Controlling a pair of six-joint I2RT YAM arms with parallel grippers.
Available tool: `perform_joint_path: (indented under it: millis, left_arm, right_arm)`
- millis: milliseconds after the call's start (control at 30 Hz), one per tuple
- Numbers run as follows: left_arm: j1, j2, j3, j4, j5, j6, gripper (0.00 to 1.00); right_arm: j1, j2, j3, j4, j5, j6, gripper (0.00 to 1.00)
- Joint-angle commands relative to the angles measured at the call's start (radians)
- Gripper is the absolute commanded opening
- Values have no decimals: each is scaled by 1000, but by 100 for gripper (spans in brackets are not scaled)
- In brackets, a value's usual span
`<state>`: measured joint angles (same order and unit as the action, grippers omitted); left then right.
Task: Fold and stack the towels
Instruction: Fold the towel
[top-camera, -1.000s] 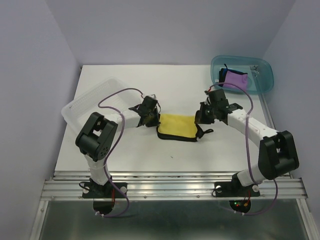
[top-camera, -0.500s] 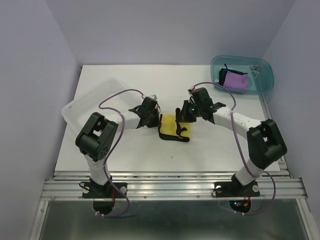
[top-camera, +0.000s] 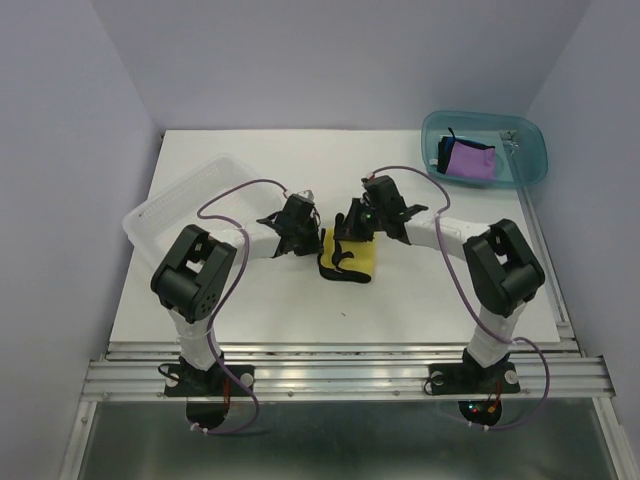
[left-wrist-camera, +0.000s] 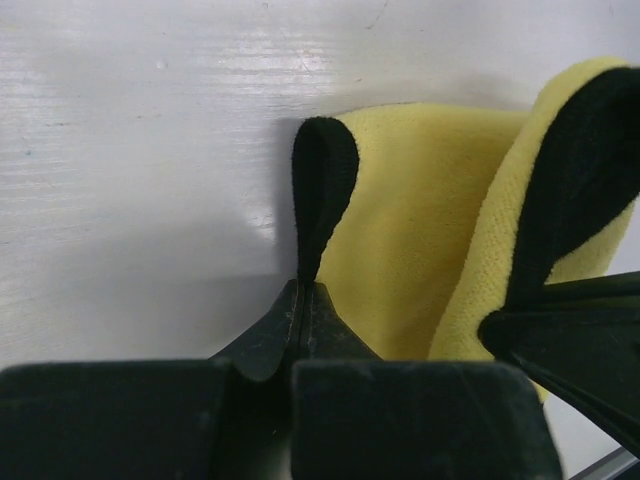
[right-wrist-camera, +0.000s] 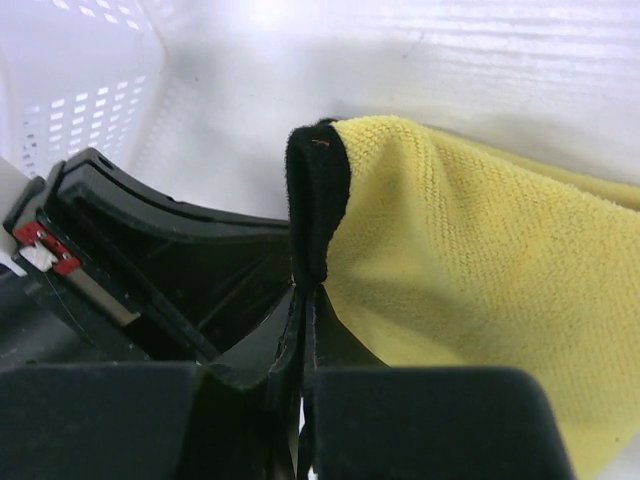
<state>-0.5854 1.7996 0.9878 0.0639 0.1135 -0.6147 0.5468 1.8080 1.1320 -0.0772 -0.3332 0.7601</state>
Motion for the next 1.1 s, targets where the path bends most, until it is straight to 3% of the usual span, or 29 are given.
perform_joint_path:
  millis: [0,733,867,1067]
  left_arm:
    - [-4,-25,-26,-12,15,0,0]
    - [-4,-34,-29,-21,23,-8,0]
    - [-4,-42,-25,-27,18,-11,3]
    - [-4,-86,-24,-55,-11,-28,17]
  right_arm:
    - [18,36,92,106,-4,28,1]
    - [22,165,103,185,6,84,4]
    - [22,146,91,176,26,84,11]
    - [24,119,98,157,8,77,36]
